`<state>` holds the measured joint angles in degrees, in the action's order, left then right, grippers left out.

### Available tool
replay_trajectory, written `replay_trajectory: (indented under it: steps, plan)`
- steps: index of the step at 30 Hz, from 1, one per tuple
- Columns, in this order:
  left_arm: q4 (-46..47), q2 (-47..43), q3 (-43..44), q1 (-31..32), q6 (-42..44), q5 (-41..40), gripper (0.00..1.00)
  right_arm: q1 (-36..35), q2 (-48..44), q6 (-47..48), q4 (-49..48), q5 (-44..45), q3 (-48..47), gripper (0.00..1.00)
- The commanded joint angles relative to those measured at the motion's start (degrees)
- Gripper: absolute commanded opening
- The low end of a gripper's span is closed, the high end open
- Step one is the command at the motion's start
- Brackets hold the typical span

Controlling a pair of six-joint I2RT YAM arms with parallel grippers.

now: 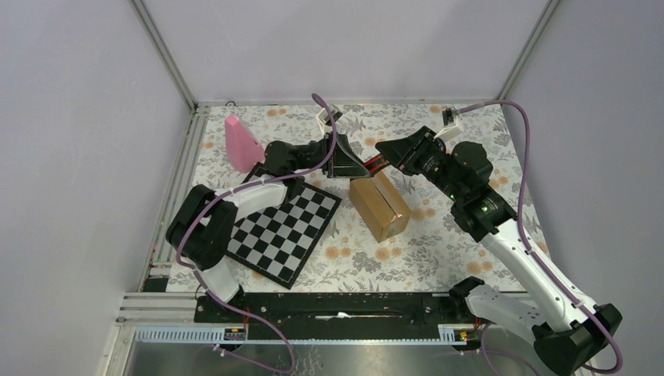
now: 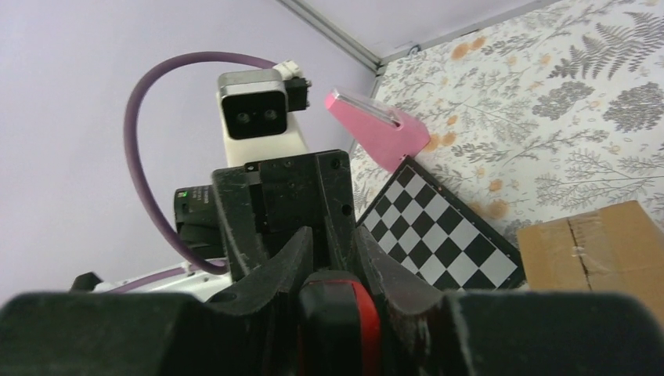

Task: Unpack the express box
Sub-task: Cut the express box at the center of the board.

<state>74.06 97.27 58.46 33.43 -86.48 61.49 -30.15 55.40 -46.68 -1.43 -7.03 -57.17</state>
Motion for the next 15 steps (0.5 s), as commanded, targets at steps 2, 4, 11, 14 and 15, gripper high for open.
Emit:
replay_trajectory:
  steps: [2,4,11,14,15]
  plan:
    - [12.23,0.66,-0.14,-0.30,-6.24,1.60,0.30,0.36,-2.27,-2.48,-5.78,-3.42,1.53,0.00]
    - [11.35,0.36,-0.42,-0.30,-6.01,1.65,0.15,0.38,-2.79,-2.75,-6.07,-3.54,2.33,0.00]
    - [3.59,-2.66,-1.74,-0.57,-0.58,4.99,0.00,0.36,-3.46,-1.55,-4.39,-12.95,1.27,0.62]
    - [-2.75,-5.05,-2.22,-0.58,4.14,7.78,0.00,0.37,-4.40,0.18,-1.83,-18.87,0.23,0.74]
    - [-5.46,-6.11,-2.41,-0.56,6.12,8.34,0.00,0.36,-5.13,0.69,-1.05,-20.11,0.17,0.77]
